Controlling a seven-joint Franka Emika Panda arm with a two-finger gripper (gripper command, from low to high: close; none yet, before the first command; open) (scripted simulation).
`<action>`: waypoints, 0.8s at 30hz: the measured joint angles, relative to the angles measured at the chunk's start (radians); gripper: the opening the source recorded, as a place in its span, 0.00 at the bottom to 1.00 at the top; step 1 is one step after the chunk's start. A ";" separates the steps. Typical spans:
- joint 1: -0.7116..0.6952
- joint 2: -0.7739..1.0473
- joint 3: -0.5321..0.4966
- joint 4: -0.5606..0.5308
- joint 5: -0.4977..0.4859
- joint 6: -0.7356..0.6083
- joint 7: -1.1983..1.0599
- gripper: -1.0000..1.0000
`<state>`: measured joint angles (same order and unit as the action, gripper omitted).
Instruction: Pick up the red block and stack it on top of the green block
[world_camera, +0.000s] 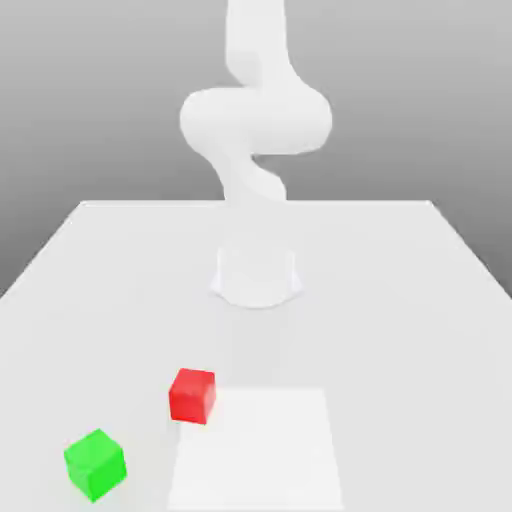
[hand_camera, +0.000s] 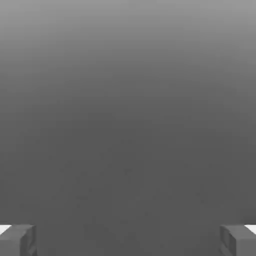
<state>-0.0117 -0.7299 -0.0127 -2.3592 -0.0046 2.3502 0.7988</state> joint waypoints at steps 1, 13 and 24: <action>-0.006 0.035 -0.006 -0.028 -0.002 0.024 -0.001 0.50; -0.074 0.450 -0.084 -0.356 -0.022 0.312 -0.011 0.50; -0.148 0.898 -0.055 -0.478 0.083 0.654 -0.100 0.50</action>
<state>-0.1594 0.1679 -0.0672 -2.8369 0.0787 3.0045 0.6986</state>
